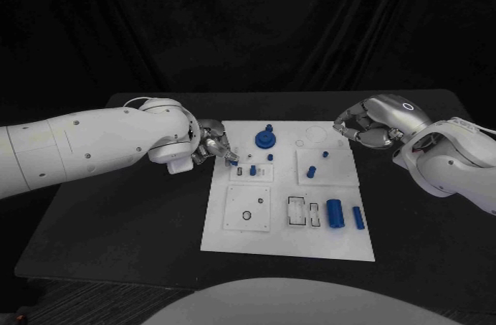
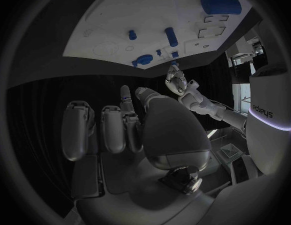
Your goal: Assemble the parts on the task board
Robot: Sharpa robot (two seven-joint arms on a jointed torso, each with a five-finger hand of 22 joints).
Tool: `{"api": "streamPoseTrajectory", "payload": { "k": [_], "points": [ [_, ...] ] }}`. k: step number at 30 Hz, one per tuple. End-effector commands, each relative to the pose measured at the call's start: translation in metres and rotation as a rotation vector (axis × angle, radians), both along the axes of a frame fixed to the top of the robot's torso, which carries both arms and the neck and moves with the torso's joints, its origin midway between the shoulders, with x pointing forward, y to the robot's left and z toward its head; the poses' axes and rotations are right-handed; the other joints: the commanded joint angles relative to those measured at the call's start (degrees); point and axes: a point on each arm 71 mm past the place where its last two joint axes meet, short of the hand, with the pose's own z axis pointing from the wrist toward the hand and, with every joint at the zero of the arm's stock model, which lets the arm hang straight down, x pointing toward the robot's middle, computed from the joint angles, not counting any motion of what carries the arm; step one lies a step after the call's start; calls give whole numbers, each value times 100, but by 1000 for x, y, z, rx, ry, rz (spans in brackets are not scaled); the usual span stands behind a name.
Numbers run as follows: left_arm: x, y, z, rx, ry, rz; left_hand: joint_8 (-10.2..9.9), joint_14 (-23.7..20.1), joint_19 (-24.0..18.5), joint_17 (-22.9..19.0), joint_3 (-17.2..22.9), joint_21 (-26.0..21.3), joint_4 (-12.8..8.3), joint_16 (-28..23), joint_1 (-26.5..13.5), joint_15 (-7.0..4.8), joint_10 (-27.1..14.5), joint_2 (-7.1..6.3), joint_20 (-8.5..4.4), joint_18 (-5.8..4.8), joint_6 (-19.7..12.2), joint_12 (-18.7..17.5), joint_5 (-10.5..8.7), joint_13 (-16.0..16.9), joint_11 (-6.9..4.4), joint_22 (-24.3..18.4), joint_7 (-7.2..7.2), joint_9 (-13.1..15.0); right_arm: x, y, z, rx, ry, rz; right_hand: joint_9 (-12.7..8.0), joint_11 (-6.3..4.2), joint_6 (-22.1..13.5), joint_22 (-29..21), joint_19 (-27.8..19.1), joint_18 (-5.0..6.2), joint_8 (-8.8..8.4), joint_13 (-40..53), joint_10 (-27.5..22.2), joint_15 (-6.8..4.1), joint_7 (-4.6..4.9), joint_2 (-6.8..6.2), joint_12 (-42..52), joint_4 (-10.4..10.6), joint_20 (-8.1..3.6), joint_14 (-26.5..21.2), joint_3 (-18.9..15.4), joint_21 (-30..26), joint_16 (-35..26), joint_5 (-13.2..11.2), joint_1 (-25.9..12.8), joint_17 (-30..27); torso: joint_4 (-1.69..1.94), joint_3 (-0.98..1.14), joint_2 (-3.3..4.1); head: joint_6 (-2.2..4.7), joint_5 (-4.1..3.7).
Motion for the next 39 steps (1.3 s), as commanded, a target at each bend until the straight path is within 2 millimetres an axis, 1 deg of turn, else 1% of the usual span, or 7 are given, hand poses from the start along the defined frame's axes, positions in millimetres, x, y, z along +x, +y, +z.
{"api": "streamPoseTrajectory", "payload": {
  "k": [1,3,10,17,24,33,39],
  "points": [
    [-2,-4,-1,4,33,4,-4,547,-39,1419,35,-34,-7,-39,-66,4,412,-7,10,55,-32,-39,-24,1317,3,968,-16,10,0,-1,0,4,-2,-19,-10,43,-7,1120,102,110,-17,1178,474,31,12,6,-33,-41,35,265,4,-30,-17,38,57,5,9,5,1,-1,2],
    [-2,-6,-2,4,36,-3,-5,544,-45,1414,38,-42,-7,-42,-71,5,408,-4,11,57,-34,-44,-31,1313,4,965,-15,10,0,-2,0,4,-2,-18,-10,43,-7,1120,102,110,-17,1178,474,31,12,6,-33,-41,35,265,4,-30,-17,38,57,5,14,11,-2,-1,-4],
    [-3,-12,-3,7,45,-19,-8,538,-51,1406,47,-52,-11,-47,-75,6,403,5,11,59,-40,-52,-40,1307,5,962,-15,11,-1,-1,0,5,-4,-13,-9,44,-7,1120,101,111,-18,1182,476,31,13,-1,-31,-47,35,264,4,-32,-21,45,63,-3,1,-3,-3,-1,32],
    [-1,-16,-5,14,53,-29,-14,535,-60,1403,59,-66,-19,-50,-79,7,400,15,12,62,-52,-55,-48,1305,6,958,-12,10,-1,-1,0,4,-4,-8,-9,45,-4,1119,100,111,-18,1183,476,32,13,-5,-31,-52,36,262,5,-36,-23,54,68,-8,2,-3,8,-1,36],
    [-2,-16,-9,24,72,-33,-20,525,-67,1390,68,-77,-22,-59,-90,9,395,28,14,64,-62,-62,-58,1300,10,955,-7,10,-1,-1,0,3,-2,-7,-8,45,-1,1117,97,113,-18,1178,474,33,13,-9,-33,-58,37,263,7,-43,-22,67,75,-5,6,-5,18,-1,19],
    [-5,-16,-15,28,91,-41,-23,523,-74,1387,75,-88,-26,-60,-93,11,389,35,15,67,-67,-70,-61,1293,11,951,-6,10,0,-1,0,3,-7,-1,-5,46,9,1119,99,111,-16,1177,472,34,12,-17,-35,-78,38,262,17,-37,-23,102,98,-7,-2,-3,12,-1,55],
    [-5,-15,-18,27,95,-39,-23,523,-74,1387,75,-88,-26,-60,-93,11,389,35,15,67,-67,-70,-61,1293,11,951,-6,10,0,0,0,2,-5,1,-4,46,13,1117,97,113,-16,1177,472,34,13,-19,-35,-84,39,262,20,-44,-22,114,106,-5,-2,-3,7,-1,44]
  ]
}}
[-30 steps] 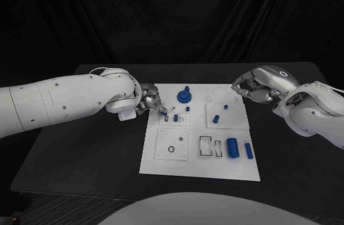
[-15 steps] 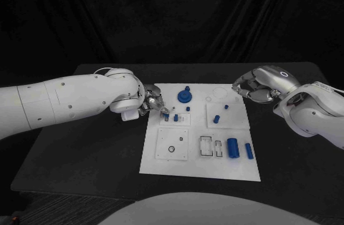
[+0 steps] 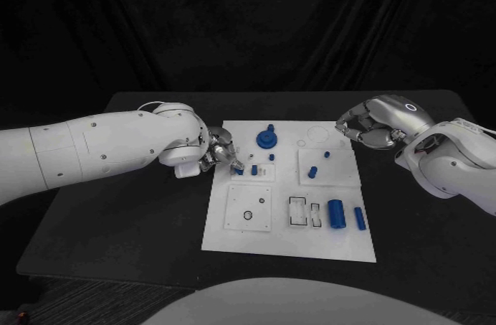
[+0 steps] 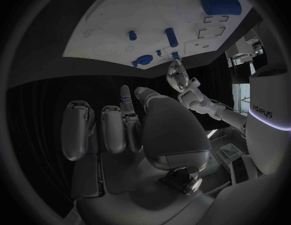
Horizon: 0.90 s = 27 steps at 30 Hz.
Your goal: Assemble the parts on the task board
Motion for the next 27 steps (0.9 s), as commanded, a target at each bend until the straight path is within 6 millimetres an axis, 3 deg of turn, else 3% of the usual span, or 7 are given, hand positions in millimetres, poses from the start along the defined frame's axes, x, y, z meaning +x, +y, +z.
{"api": "streamPoseTrajectory", "payload": {
  "k": [1,27],
  "points": [
    [-2,-1,-3,-4,18,-13,-23,526,-31,1392,56,-17,-8,-17,-27,12,392,14,16,65,-22,-22,-35,1297,11,953,-9,6,0,0,0,2,-4,-1,-4,26,12,1119,97,113,-16,1179,452,34,13,-18,-35,-36,39,262,3,-21,-22,25,58,-4,0,1,-5,0,-12],
    [0,0,-4,4,-25,-27,-26,524,-44,1389,96,-37,-59,-19,-8,16,392,36,19,69,-35,-22,-30,1297,13,948,-6,12,0,0,-1,0,-1,-2,-2,25,19,1118,95,113,-14,1179,451,34,12,-19,-35,-51,39,262,13,-24,-21,45,77,-3,1,1,-3,0,-11]
  ]
}}
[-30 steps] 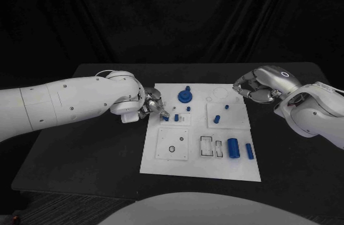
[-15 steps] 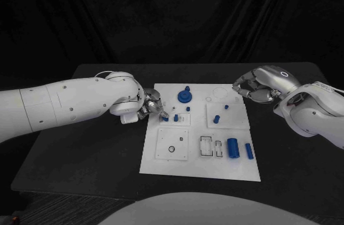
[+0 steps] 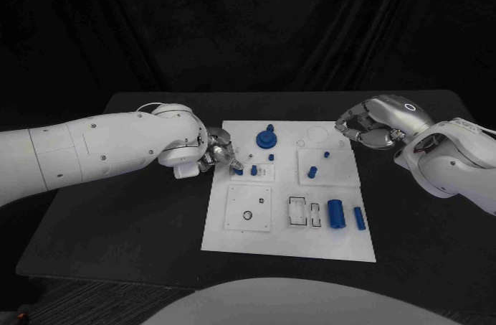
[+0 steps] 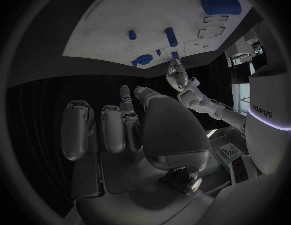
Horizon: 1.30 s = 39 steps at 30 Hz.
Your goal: Assemble the parts on the task board
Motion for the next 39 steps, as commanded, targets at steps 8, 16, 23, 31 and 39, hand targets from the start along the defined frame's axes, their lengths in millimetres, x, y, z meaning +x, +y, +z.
{"api": "streamPoseTrajectory", "payload": {
  "k": [8,16,23,31,39],
  "points": [
    [0,-2,-1,19,-48,-48,-24,526,-25,1392,47,-36,-15,-17,5,16,387,48,0,69,-15,-30,-31,1292,14,948,-27,8,0,0,-1,-1,2,-4,-2,25,20,1116,98,113,-15,1178,451,34,11,2,-36,-43,40,261,2,-19,-24,26,66,-11,0,-1,1,0,13],
    [0,-3,-1,19,-51,-56,-21,531,-20,1398,46,-29,-19,-13,2,16,393,43,0,67,-11,-22,-33,1299,15,950,-26,10,0,0,-2,-2,4,-6,-2,25,19,1114,96,114,-16,1185,453,34,11,1,-33,-47,40,260,4,-23,-26,29,71,-13,5,1,0,0,4],
    [-2,-5,-1,25,-40,-66,-20,529,-16,1396,46,-24,-21,-15,1,16,392,42,0,66,-9,-23,-33,1298,15,952,-26,11,0,0,-2,-2,5,-7,-2,25,19,1114,96,114,-16,1185,453,34,11,1,-33,-47,40,260,4,-23,-26,29,71,-13,1,-1,1,0,17],
    [-3,-5,-2,34,-29,-73,-13,528,-25,1396,48,-38,-27,-15,-5,17,386,43,1,69,4,-31,-37,1291,16,948,-27,15,0,0,-2,-4,8,-8,-1,25,20,1115,96,114,-18,1179,451,34,12,-1,-36,-65,40,259,13,-24,-29,44,91,-21,1,2,4,0,29],
    [-4,-7,-3,32,-28,-75,-3,526,-26,1393,43,-42,-36,-17,-72,21,388,63,6,69,21,-29,-170,1293,20,948,-25,26,0,1,-2,-4,9,-8,-1,24,20,1114,96,114,-19,1179,451,34,12,-1,-36,-77,40,258,20,-26,-31,58,104,-24,5,5,3,0,20]
  ]
}}
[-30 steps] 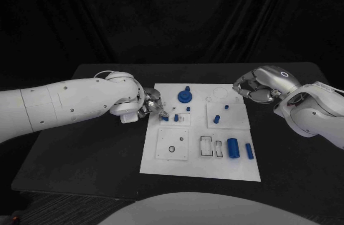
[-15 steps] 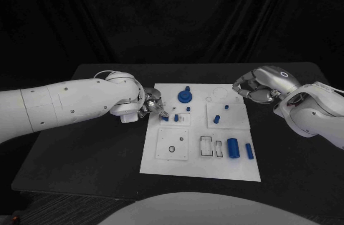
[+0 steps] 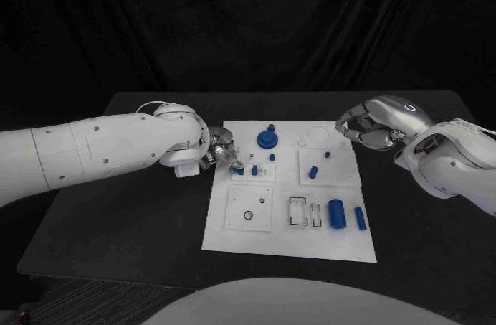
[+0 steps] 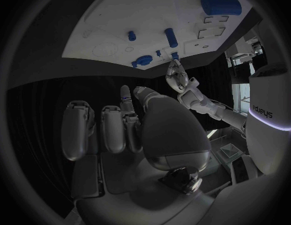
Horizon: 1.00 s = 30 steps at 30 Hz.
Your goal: Assemble the parts on the task board
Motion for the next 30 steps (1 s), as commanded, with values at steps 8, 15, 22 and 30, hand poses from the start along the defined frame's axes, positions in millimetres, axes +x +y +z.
{"api": "streamPoseTrajectory", "payload": {
  "k": [8,15,22,30],
  "points": [
    [-5,-6,-5,0,22,-32,-23,523,-24,1388,-19,-26,-12,-20,-120,26,388,65,12,69,-24,-30,-283,1292,26,948,-29,0,0,-1,-1,-3,6,-12,0,25,21,1116,95,114,-20,1175,450,33,12,-2,-37,-38,40,257,10,-28,-33,48,53,-6,-2,-1,0,0,-1],
    [-5,-7,-6,-3,21,-34,-53,523,-21,1387,-151,-32,53,-20,-286,38,390,108,22,68,-17,-26,-617,1294,40,948,-16,-24,1,-1,-1,-4,7,-13,0,26,22,1116,94,114,-21,1174,450,34,13,-3,-38,-43,40,256,13,-30,-35,57,58,-10,-4,-2,-1,0,0],
    [-5,-6,-5,-15,9,-26,-61,532,-7,1399,-242,-16,71,-12,-322,38,398,158,25,65,11,-15,-747,1302,36,954,-28,-38,1,-1,-2,-5,9,-15,1,26,23,1117,96,113,-21,1174,450,34,14,-3,-38,-49,40,257,16,-25,-32,66,64,-5,-4,-1,-3,0,-9],
    [-8,-2,-3,-35,-17,-3,-66,538,8,1406,-258,-4,-23,-7,-237,24,400,174,15,64,31,-13,-511,1304,20,959,-42,-43,0,-2,-3,-5,10,-17,2,27,25,1118,97,113,-21,1174,449,34,14,-3,-38,-62,40,257,24,-24,-32,83,77,-6,-3,-1,-1,0,-16]
  ]
}}
